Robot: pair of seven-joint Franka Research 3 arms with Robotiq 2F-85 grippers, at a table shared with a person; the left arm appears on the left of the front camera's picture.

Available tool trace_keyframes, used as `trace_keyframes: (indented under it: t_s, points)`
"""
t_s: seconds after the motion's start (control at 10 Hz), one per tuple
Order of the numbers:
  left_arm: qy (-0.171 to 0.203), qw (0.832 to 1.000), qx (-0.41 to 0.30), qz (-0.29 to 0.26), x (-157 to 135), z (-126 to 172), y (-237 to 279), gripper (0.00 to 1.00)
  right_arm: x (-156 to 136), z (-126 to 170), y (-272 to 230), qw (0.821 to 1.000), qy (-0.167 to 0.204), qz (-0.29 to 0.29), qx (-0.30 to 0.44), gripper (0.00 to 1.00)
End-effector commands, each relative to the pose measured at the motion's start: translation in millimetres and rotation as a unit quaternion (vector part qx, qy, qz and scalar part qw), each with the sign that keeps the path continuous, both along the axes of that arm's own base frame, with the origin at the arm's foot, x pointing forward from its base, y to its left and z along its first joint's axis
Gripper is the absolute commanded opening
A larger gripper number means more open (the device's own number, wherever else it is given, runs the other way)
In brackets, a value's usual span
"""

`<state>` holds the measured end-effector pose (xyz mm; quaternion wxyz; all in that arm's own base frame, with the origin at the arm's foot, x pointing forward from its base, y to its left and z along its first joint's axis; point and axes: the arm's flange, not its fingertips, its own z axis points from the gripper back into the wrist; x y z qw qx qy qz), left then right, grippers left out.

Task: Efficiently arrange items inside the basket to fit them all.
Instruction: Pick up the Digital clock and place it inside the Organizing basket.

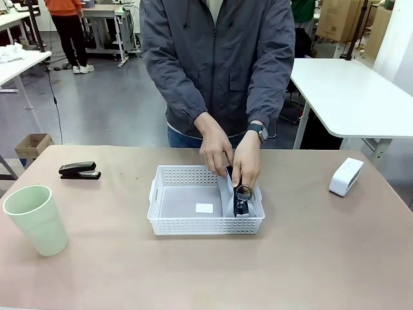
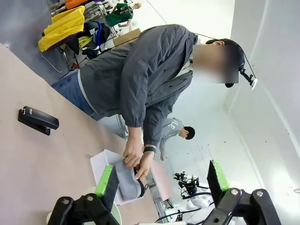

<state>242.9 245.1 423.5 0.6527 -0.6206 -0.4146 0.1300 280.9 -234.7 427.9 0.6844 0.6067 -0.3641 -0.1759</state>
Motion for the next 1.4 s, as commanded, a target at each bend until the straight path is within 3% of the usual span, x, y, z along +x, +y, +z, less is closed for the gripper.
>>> trace_keyframes:
  t_s: [0.0,1.0,1.1,1.3]
  points:
    - [-0.007,1.0,0.002,-0.003,1.3,0.3,-0.2,1.0,0.9,0.5,-0.2,1.0,-0.006,0.002,-0.001,1.0]
    - [-0.007,1.0,0.002,-0.003,1.3,0.3,-0.2,1.0,0.9,0.5,-0.2,1.0,-0.006,0.002,-0.001,1.0]
    - [-0.007,1.0,0.002,-0.003,1.3,0.3,-0.2,1.0,0.7,-1.3,0.6,1.0,0.002,0.001,0.001,1.0]
    - [-0.007,1.0,0.002,-0.003,1.3,0.3,-0.2,1.0,21.9,17.1,30.0,0.994,0.063,0.018,-0.09,1.0]
